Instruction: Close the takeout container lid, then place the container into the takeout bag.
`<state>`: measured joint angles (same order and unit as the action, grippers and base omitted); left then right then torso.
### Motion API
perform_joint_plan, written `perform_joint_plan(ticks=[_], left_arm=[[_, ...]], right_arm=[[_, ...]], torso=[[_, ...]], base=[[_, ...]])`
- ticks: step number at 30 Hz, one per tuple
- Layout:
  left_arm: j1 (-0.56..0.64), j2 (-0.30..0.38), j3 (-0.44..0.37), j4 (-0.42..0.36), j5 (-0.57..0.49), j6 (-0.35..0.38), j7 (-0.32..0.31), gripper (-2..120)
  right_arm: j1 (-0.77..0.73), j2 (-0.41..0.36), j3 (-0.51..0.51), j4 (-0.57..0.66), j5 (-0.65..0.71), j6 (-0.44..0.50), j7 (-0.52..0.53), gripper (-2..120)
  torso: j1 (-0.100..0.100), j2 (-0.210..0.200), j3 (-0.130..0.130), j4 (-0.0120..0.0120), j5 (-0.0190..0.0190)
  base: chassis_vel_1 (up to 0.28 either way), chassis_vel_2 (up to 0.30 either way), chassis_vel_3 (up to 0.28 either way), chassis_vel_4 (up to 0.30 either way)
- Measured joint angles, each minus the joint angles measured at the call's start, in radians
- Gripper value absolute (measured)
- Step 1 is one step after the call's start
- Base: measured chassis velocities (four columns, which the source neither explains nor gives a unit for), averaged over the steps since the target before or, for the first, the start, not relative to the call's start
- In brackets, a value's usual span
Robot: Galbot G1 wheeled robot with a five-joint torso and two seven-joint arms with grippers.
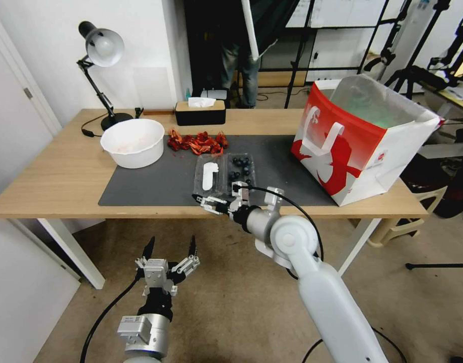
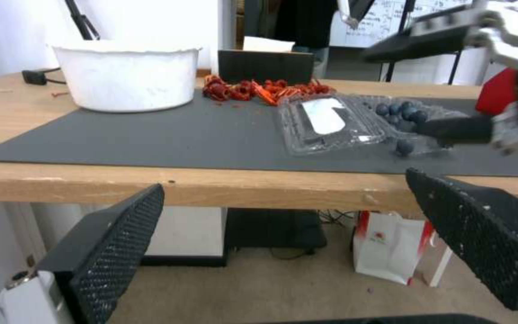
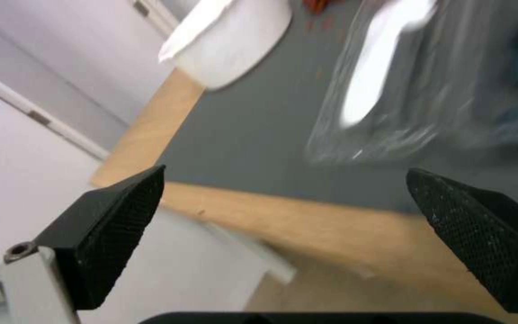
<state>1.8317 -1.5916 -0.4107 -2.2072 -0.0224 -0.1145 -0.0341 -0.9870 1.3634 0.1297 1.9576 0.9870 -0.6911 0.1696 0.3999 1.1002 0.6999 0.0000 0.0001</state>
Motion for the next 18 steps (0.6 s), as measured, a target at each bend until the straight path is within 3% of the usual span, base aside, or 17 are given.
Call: perform_joint_plan(ticks=[3,9,16,18], left_arm=[[0.001,-0.001,0.001,-0.002,0.001,-0.001,0.000,100],[0.001,0.000,0.006,-0.004,0.002,-0.003,0.000,100],[-0.001,0.002,0.010,-0.001,0.001,-0.005,0.000,100],[-0.001,0.003,0.012,0.000,0.001,-0.005,-0.001,100]], right_arm=[[-0.035,-0.030,0.012,0.036,-0.103,0.074,-0.053,100],[-0.169,-0.125,0.085,0.108,-0.401,0.331,-0.157,100],[-0.282,-0.165,0.142,0.126,-0.529,0.498,-0.165,100],[-0.334,-0.168,0.168,0.126,-0.594,0.594,-0.154,100]], torso=[[0.000,0.000,0.000,-0.0002,0.0000],[0.000,0.000,0.000,-0.0001,0.0002],[0.000,0.000,0.000,-0.0001,0.0000],[0.000,0.000,0.000,0.0000,-0.0001]], base=[[0.000,0.000,0.000,0.000],[0.000,0.000,0.000,0.000],[0.000,0.000,0.000,0.000],[0.000,0.000,0.000,0.000]])
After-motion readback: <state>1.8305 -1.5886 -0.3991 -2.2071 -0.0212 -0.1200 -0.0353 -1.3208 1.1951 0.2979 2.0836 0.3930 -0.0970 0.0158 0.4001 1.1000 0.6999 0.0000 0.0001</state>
